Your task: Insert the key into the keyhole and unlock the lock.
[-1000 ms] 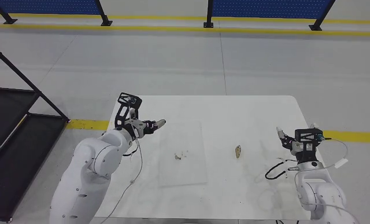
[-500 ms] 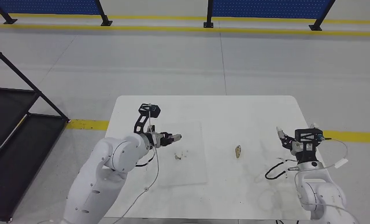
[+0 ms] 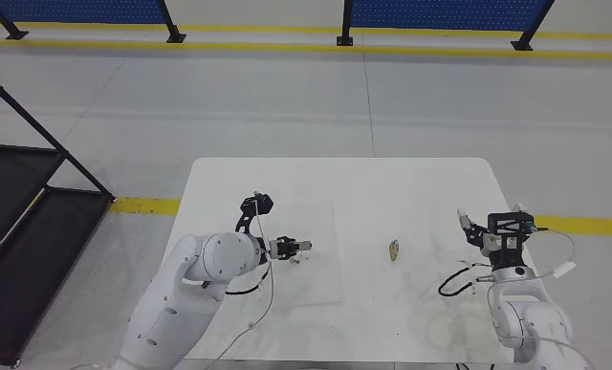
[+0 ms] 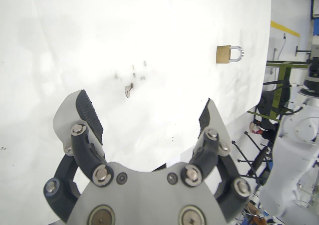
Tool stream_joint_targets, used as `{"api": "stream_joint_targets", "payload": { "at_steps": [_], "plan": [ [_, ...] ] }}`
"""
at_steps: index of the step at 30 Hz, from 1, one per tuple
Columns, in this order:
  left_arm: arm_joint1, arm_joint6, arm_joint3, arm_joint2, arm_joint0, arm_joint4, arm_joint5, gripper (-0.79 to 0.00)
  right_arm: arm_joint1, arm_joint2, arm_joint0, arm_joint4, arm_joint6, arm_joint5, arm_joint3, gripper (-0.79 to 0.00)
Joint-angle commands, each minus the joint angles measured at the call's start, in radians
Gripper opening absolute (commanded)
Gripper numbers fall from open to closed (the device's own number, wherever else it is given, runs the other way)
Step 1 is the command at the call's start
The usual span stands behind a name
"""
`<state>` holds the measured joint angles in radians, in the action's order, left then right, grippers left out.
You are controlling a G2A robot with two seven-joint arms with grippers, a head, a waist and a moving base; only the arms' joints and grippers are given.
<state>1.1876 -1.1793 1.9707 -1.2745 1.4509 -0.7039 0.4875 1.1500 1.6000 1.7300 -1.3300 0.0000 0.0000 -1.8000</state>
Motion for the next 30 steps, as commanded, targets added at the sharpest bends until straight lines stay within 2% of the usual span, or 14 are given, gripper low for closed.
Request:
{"api": "stream_joint_targets", "payload": {
  "at_steps": [1, 9, 10, 11, 12, 14, 22, 25, 30],
  "plan": [
    [0.001, 0.005, -0.016, 0.006, -0.002, 0.013, 0.003, 0.0, 0.0, 0.0, 0.0, 0.0, 0.0, 0.0, 0.0, 0.0],
    [0.003, 0.052, -0.107, 0.047, -0.018, 0.023, -0.004, 0.0, 0.0, 0.0, 0.0, 0.0, 0.0, 0.0, 0.0, 0.0],
    [0.003, 0.057, -0.113, 0.051, -0.02, 0.024, -0.005, -0.025, 0.0, 0.0, 0.0, 0.0, 0.0, 0.0, 0.0, 0.0],
    [0.004, 0.058, -0.118, 0.054, -0.022, 0.028, -0.003, -0.111, 0.0, 0.0, 0.0, 0.0, 0.0, 0.0, 0.0, 0.0],
    [0.004, 0.059, -0.121, 0.056, -0.025, 0.03, -0.002, -0.246, 0.0, 0.0, 0.0, 0.0, 0.0, 0.0, 0.0, 0.0],
    [0.003, 0.061, -0.124, 0.06, -0.028, 0.03, -0.005, -0.388, 0.0, 0.0, 0.0, 0.0, 0.0, 0.0, 0.0, 0.0],
    [0.0, 0.069, -0.133, 0.084, -0.035, -0.002, -0.015, -0.514, 0.0, 0.0, 0.0, 0.0, 0.0, 0.0, 0.0, 0.0],
    [-0.002, 0.066, -0.141, 0.093, -0.036, -0.01, -0.023, -0.511, 0.0, 0.0, 0.0, 0.0, 0.0, 0.0, 0.0, 0.0],
    [-0.003, 0.062, -0.156, 0.106, -0.044, -0.009, -0.03, -0.566, 0.0, 0.0, 0.0, 0.0, 0.0, 0.0, 0.0, 0.0]
  ]
}}
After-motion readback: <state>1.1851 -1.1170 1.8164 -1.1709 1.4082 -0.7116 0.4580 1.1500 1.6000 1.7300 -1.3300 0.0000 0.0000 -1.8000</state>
